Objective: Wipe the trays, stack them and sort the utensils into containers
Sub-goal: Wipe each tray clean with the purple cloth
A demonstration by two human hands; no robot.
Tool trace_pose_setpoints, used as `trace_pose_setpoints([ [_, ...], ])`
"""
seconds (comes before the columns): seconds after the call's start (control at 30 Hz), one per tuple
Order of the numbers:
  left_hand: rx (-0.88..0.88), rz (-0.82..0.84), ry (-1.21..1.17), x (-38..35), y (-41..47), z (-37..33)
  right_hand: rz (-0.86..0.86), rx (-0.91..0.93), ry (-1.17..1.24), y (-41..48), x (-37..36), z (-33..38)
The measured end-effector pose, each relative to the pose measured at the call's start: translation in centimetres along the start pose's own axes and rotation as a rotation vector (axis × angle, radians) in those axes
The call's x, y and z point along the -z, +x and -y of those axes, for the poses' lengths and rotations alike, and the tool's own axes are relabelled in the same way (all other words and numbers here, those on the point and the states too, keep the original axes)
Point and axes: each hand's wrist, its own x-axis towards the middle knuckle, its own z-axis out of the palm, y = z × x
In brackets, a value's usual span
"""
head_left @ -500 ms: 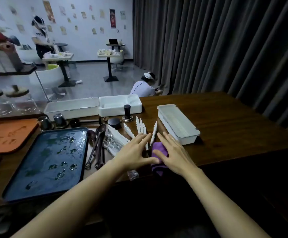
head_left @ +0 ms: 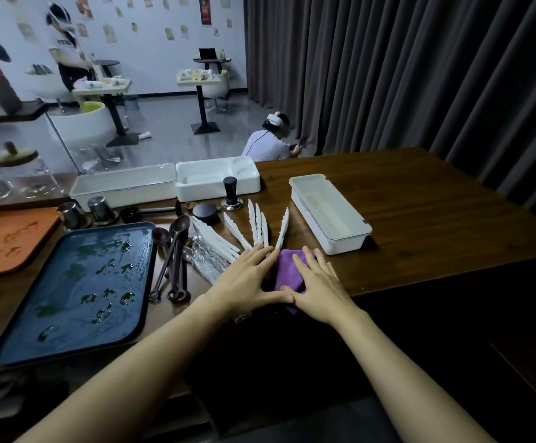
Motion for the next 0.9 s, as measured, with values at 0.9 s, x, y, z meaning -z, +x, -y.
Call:
trace_pose_setpoints([
  [0.9,0.134,-0.15,-0.005,4.7,-5.7,4.0,-0.31,0.045,0.403,0.2,3.3,5.7],
])
